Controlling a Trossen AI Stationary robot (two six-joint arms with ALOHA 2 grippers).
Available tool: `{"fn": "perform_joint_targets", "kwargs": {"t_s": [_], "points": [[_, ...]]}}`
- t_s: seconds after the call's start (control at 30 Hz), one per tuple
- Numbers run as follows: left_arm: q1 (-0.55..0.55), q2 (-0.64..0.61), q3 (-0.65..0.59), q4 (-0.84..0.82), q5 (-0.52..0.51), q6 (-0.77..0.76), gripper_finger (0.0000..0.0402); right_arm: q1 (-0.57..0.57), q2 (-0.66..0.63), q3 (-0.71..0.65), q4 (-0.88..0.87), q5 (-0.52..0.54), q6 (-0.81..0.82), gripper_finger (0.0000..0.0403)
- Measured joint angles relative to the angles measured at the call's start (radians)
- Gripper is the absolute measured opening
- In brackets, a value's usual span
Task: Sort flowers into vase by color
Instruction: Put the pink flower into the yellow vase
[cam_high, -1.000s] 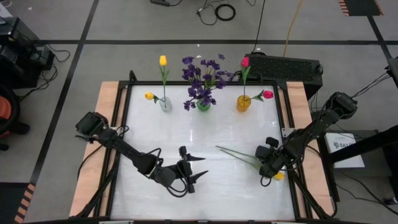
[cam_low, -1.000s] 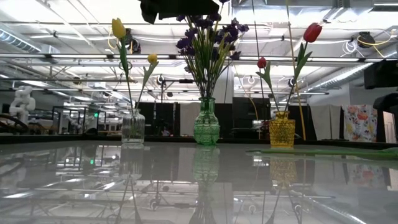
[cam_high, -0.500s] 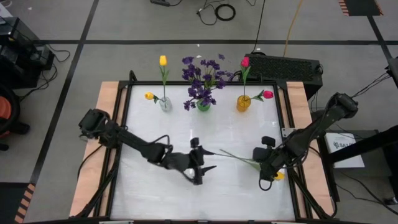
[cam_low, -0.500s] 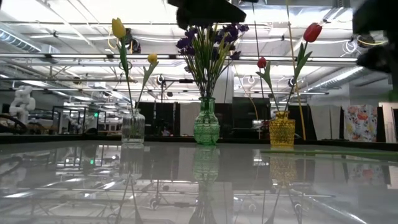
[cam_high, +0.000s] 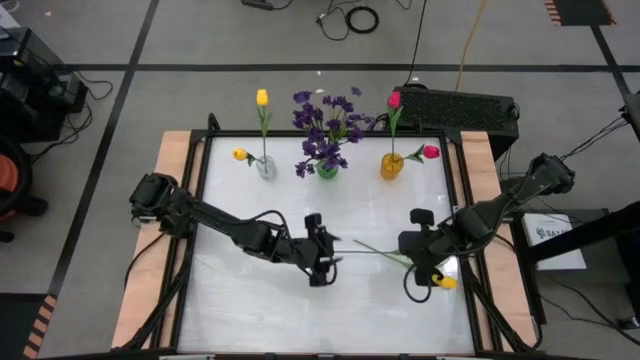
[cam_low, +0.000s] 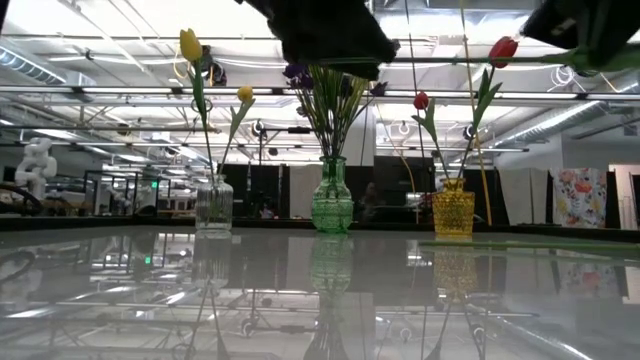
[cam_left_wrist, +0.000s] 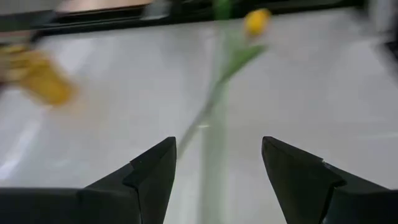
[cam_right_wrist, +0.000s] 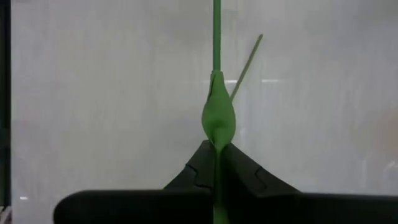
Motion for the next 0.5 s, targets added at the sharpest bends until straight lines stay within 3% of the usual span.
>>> {"fn": "perform_joint_targets", "kwargs": {"t_s": [0.1, 0.5], "points": [[-0.001, 0.000, 0.000, -0.001, -0.087, 0.038, 0.0242, -0.014, 0.040, 0.036, -0.010, -0.001, -0.054, 0.0004], [-0.005, 0.000, 0.000, -0.051, -0.014, 0.034, 0.0242, -0.055, 0.124, 0.114, -0.010, 0.002, -0.141, 0.0004]]}}
